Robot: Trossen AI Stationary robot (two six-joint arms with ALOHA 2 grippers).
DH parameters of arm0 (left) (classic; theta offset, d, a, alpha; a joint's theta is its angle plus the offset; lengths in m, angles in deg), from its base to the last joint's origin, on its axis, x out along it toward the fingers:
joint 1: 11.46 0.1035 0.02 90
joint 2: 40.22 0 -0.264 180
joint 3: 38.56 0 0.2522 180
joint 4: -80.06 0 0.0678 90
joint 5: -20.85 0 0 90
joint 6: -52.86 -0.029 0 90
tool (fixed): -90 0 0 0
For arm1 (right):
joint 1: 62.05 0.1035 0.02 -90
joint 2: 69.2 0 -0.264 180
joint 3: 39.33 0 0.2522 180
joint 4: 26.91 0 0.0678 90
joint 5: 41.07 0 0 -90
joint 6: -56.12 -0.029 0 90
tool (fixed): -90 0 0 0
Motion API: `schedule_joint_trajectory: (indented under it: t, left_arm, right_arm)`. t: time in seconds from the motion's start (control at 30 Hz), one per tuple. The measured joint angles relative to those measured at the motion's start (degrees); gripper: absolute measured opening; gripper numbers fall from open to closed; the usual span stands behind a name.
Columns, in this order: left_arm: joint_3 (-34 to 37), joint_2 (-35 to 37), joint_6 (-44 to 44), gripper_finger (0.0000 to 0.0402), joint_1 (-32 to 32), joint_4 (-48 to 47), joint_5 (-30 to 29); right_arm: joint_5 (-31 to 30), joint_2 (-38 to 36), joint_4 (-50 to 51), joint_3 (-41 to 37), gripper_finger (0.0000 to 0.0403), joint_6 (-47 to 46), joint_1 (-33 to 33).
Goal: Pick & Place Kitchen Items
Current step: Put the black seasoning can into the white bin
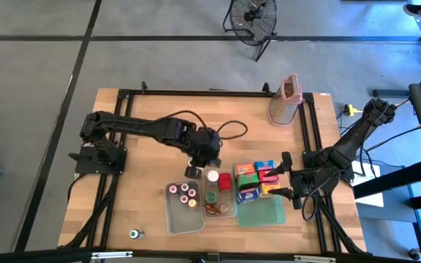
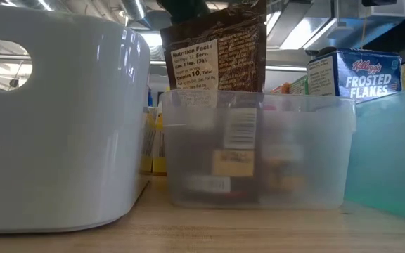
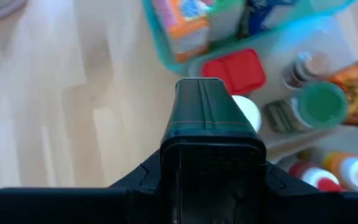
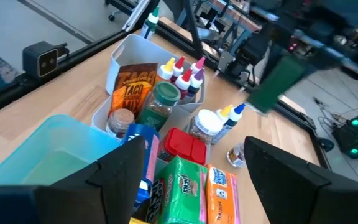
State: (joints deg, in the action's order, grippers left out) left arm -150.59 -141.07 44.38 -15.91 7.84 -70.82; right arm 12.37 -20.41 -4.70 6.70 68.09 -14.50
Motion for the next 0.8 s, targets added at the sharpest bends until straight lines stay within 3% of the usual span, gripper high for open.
schedule_joint_trajectory:
  t: [0.27, 0.8]
  left_arm:
    - [0.0, -4.4, -2.8, 0.0113, -1.6, 2.1, 3.1]
    - [-0.8, -5.5, -6.8, 0.0113, -10.7, 4.6, 0.2]
  right_arm:
    - [-2.1, 0.0, 0.5, 0.0, 0.0275, -0.7, 0.0]
    - [-2.4, 0.0, 2.5, 0.0, 0.0275, -2.2, -0.7]
